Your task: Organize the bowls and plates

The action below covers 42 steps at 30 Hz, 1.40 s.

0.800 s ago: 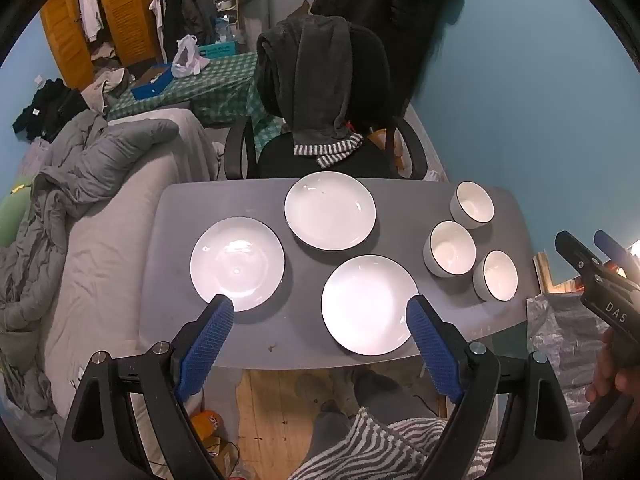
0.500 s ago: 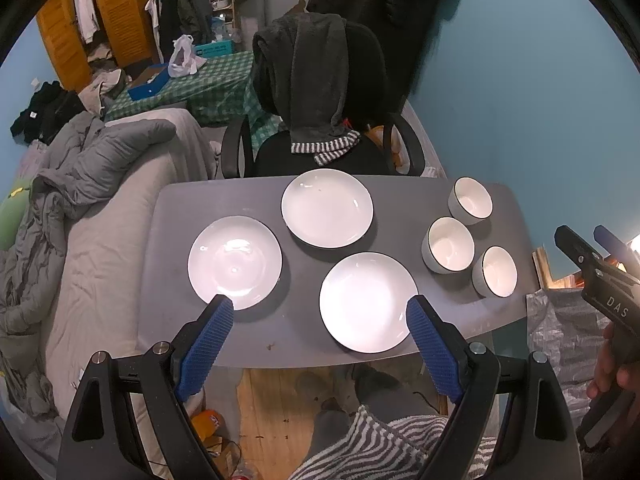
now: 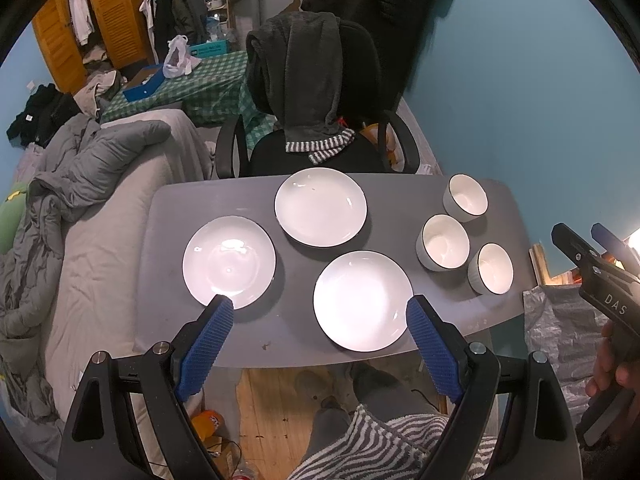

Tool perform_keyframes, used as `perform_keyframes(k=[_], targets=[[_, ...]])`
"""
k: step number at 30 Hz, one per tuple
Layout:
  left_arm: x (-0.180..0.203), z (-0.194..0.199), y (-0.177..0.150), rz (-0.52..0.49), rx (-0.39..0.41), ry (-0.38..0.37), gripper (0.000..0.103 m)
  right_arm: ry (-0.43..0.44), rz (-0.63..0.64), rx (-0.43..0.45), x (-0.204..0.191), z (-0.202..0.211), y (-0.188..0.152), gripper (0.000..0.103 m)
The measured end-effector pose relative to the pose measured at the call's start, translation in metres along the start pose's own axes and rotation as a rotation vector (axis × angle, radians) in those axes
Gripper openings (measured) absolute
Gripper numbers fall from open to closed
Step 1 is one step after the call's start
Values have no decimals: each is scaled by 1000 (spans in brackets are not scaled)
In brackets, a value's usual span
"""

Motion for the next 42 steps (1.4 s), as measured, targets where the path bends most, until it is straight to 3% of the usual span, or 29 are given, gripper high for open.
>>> perform_keyframes(k=[33, 42], targets=[[-8, -9, -6, 24, -13, -11, 89, -29, 43, -52, -10, -4, -14, 99], [-22, -31, -22, 50, -40, -9, 89, -19, 85, -77, -21, -17, -18, 99]])
Point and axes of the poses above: each gripper's, at about its wrist camera, not at the fingertips, and z roughly against the way its jaws point, x to its right, y to its top, the point moved 10 cm from there along -z, roughly the way its jaws point, and after that the axes turned 12 degrees about -z, right-handed, at the moved point
